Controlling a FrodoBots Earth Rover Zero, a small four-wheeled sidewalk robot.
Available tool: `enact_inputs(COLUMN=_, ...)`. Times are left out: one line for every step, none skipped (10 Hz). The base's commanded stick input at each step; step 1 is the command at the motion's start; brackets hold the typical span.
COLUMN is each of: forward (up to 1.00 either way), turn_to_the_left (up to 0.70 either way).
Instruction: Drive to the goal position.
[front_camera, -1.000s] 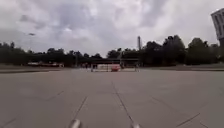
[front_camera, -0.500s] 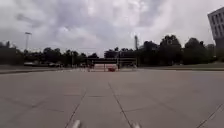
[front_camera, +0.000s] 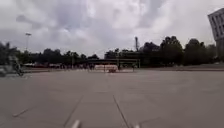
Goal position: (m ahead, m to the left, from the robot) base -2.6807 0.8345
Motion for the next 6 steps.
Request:
enact_inputs(forward=0.85, turn_to_the_left=0.0)
enact_inputs(forward=0.85, turn_to_the_left=0.0)
enact_inputs(forward=0.85, turn_to_the_left=0.0)
enact_inputs(forward=0.85, turn_to_the_left=0.0)
enact_inputs(forward=0.85, turn_to_the_left=0.0)
enact_inputs(forward=0.85, turn_to_the_left=0.0)
